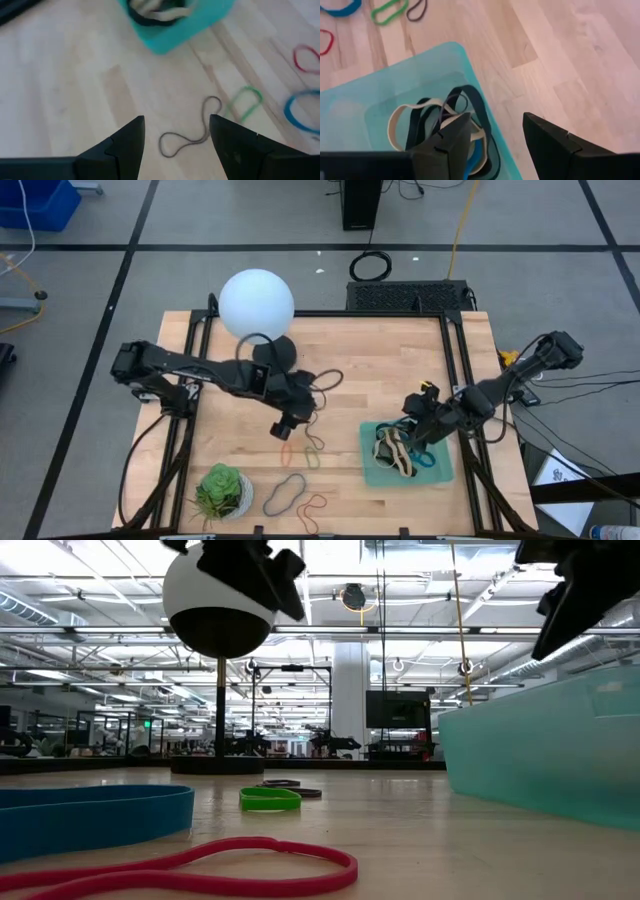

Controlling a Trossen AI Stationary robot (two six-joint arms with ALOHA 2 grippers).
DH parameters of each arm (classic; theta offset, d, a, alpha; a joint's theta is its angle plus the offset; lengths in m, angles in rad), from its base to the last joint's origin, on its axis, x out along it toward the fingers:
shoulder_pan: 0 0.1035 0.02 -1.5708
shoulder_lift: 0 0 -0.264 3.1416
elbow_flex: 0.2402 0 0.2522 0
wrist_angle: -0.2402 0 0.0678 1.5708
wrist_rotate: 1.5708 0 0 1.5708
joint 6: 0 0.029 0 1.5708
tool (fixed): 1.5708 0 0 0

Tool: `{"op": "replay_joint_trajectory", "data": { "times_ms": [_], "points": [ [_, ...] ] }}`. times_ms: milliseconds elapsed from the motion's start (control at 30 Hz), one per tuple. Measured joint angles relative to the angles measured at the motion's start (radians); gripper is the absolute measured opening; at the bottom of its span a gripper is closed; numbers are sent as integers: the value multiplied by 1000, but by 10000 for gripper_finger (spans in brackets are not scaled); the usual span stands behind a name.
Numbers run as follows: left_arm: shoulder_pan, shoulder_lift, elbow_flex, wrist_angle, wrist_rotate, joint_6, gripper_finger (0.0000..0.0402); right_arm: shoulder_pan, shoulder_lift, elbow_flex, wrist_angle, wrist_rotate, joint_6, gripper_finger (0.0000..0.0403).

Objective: Pick and place rubber bands into bin
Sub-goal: Put the purple rubber band into the green bin

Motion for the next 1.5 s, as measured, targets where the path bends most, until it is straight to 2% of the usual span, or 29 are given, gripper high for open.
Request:
{"op": "replay_joint_trajectory", "data": {
  "times_ms": [133, 467, 867, 1200, 1367, 1500],
  "points": [
    [-23, 75, 0, 1, 49, 102, 230, -27, -11, 0, 4, 1, -14, 172],
    [-52, 213, 0, 0, 53, 261, 229, -84, -13, 0, 52, -1, -14, 172],
    [-53, 376, 0, -6, 43, 300, 229, -88, -13, 0, 135, -7, -14, 169],
    [-28, 395, 0, -28, 52, 286, 229, -88, -13, 0, 138, -8, -3, 169],
    [-18, 415, 1, -35, 122, 269, 229, -88, -13, 0, 140, -8, -3, 169],
    [-19, 446, 5, -38, 124, 267, 229, -88, -13, 0, 145, -8, -3, 169]
  ]
}}
